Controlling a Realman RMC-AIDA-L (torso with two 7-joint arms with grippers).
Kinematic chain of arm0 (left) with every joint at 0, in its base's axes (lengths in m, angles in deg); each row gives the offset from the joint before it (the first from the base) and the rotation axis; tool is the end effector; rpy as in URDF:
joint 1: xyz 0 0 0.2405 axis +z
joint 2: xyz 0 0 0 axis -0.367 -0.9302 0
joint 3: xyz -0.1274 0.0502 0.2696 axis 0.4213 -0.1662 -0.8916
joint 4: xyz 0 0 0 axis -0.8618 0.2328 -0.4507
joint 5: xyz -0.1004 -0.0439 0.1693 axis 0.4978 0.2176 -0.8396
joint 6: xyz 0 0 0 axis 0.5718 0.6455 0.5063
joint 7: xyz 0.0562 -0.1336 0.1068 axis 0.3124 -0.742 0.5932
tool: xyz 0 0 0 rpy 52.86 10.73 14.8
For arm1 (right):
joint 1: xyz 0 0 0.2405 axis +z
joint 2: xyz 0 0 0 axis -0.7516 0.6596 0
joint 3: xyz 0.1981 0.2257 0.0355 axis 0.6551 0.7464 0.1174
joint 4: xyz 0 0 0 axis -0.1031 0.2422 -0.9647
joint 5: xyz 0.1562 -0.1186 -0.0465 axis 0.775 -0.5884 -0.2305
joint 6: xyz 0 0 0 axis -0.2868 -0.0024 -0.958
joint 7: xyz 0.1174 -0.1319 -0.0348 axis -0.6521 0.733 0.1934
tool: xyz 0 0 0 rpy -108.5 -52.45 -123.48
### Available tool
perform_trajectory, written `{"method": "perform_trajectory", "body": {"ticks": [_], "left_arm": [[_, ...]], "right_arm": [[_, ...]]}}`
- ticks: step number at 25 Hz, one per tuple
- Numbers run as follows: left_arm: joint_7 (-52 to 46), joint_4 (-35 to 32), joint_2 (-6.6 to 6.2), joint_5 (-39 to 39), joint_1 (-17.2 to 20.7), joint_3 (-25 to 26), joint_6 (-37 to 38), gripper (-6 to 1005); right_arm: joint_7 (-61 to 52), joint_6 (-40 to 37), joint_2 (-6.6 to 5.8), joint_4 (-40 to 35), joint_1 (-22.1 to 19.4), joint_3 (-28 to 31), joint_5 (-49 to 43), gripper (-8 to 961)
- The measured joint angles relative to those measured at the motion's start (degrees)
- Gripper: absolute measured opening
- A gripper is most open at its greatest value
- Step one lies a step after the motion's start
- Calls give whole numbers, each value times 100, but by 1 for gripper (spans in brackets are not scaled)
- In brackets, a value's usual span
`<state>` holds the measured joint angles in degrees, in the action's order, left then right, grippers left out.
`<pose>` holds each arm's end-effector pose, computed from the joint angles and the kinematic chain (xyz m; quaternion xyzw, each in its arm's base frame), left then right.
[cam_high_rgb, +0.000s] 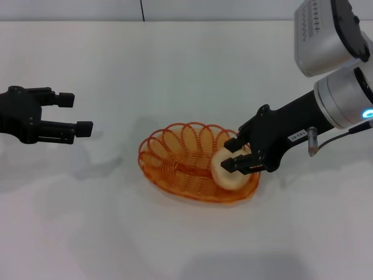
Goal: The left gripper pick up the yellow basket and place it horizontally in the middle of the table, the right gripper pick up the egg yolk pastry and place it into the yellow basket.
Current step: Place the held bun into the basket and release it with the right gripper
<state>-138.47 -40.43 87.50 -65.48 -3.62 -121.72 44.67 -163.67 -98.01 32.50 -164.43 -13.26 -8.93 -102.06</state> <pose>-0.2921 0.3358 0.0426 -0.9450 -0.2577 -0.1510 0.1334 0.1563 0.3542 -0.0757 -0.9952 0.0920 -0.0211 0.0264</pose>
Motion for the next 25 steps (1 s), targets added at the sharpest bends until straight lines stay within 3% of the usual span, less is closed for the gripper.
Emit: {"method": "perform_trajectory", "body": {"ticks": [2, 5, 13, 20, 25], "left_arm": [[0, 0, 0, 0, 1, 3, 0, 892], [0, 0, 0, 17, 12, 21, 0, 892], [17, 1, 0, 30, 31, 35, 0, 892], [47, 19, 0, 49, 111, 35, 49, 892], [144, 38, -13, 229, 208, 29, 139, 892]], "right_arm": [[9, 54, -2, -80, -52, 24, 4, 279], [12, 179, -12, -248, -205, 175, 7, 415], [565, 27, -43, -221, -802, 1433, 406, 713], [1670, -419, -65, 177, -1386, 2117, 458, 772], [2203, -645, -69, 491, -1589, 2436, 454, 795]]}}
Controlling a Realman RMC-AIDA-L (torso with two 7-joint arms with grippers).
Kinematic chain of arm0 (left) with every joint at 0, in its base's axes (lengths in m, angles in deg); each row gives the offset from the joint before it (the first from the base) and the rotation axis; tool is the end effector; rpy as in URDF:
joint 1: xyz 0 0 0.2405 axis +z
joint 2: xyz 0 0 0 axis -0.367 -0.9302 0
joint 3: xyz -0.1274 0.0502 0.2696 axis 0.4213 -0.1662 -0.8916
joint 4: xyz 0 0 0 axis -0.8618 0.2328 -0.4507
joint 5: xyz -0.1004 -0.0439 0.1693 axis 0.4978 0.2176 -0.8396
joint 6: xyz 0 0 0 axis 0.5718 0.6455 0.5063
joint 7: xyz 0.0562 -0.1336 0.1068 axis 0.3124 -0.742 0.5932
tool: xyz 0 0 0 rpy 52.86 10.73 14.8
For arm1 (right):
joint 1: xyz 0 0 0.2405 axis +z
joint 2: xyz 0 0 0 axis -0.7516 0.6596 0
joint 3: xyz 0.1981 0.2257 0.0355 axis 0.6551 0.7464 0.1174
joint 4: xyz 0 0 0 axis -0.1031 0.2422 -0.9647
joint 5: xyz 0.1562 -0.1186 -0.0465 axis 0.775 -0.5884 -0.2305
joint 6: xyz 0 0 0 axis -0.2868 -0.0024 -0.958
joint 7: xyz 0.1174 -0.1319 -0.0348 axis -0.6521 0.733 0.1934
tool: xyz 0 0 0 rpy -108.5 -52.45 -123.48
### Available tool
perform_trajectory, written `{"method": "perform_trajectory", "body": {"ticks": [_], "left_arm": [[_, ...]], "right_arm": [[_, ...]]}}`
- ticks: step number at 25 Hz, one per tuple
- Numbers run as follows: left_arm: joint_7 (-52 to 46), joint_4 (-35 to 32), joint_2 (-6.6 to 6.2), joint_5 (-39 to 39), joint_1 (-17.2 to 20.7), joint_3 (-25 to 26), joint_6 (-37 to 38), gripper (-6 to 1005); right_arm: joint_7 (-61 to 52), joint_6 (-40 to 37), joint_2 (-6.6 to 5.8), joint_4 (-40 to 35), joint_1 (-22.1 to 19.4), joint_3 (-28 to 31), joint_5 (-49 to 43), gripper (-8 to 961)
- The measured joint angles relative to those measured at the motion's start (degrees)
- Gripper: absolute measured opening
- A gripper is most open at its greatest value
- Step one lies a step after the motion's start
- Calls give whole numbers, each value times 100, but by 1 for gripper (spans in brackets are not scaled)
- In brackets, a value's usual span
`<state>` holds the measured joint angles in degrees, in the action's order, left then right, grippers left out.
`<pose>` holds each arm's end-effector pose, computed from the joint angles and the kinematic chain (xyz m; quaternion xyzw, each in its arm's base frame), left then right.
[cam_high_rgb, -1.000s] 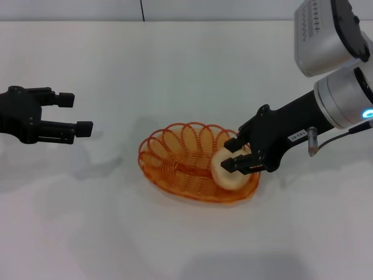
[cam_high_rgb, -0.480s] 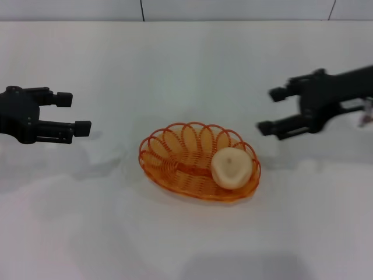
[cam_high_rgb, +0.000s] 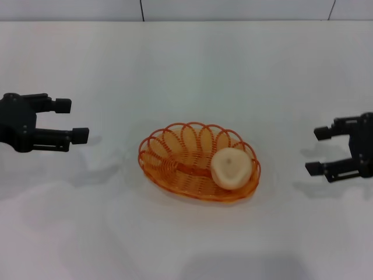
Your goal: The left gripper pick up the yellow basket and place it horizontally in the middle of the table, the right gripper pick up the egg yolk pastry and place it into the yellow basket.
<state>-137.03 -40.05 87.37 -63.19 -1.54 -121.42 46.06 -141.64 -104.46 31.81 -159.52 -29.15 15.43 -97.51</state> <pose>-0.2974 0.3231 0.0447 -0.9430 -0.2563 -0.1679 0.1297 0.2718 0.3271 -0.0026 -0.9766 0.1628 0.0788 0.1161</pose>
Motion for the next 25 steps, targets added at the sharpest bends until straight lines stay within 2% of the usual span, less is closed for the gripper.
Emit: {"method": "perform_trajectory", "body": {"ticks": [10, 25], "left_arm": [[126, 14, -28, 246, 236, 0, 171, 892], [144, 156, -59, 210, 277, -29, 227, 892]], "right_arm": [[500, -344, -23, 627, 47, 359, -8, 787], [539, -415, -29, 664, 103, 366, -61, 787]]}}
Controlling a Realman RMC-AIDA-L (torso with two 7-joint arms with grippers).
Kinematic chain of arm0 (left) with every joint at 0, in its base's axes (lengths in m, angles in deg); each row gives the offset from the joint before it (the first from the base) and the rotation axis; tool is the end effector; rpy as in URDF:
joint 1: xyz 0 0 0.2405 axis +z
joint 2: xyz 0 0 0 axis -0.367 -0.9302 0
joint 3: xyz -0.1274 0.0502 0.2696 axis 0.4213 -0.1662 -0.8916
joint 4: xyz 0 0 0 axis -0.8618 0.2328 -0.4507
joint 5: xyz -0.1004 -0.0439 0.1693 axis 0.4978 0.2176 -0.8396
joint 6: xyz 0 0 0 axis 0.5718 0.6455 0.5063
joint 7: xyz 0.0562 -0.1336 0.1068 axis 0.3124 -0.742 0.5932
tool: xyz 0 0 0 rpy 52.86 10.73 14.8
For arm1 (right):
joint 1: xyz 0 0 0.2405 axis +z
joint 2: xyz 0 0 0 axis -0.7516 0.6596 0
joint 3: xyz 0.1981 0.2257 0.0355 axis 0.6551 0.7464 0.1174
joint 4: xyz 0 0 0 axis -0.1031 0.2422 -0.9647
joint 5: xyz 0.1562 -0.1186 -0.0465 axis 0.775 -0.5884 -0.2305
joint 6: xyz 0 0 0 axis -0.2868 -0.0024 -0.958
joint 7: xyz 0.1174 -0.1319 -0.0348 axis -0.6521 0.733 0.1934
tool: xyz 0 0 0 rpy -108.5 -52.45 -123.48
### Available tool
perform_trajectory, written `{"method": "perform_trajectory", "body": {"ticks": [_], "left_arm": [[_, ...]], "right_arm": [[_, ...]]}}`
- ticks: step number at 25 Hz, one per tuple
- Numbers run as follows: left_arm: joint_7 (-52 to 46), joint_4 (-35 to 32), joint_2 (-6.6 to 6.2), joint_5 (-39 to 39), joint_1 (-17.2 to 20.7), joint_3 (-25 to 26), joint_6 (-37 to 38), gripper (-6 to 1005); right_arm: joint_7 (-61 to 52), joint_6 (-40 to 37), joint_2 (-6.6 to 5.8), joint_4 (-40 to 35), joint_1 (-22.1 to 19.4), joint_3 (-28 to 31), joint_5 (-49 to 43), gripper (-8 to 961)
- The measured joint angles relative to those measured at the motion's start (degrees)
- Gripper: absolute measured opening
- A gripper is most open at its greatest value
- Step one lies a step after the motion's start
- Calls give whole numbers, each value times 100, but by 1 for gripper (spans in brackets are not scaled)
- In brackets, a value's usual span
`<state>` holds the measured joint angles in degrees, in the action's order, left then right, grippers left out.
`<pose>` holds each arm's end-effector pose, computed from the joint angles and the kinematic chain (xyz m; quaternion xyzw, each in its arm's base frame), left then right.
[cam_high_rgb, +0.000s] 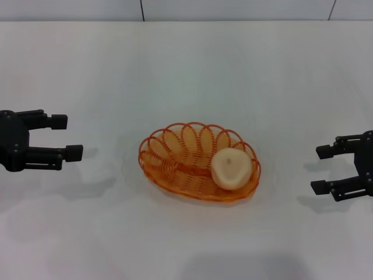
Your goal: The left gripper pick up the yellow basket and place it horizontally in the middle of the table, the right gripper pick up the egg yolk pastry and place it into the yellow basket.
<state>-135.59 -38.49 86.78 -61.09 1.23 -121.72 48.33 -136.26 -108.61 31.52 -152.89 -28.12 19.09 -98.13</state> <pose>-0.3076 0.3029 0.0451 -0.9403 -0.2643 -0.1823 0.1131 0.2856 0.3165 -0.0060 -0.9782 0.1667 0.0927 0.0818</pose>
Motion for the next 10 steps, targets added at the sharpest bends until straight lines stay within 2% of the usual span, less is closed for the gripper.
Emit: {"method": "perform_trajectory", "body": {"ticks": [10], "left_arm": [[3, 0, 1, -6, 0, -9, 35, 892]], "right_arm": [[1, 76, -5, 9, 52, 6, -12, 787]]}}
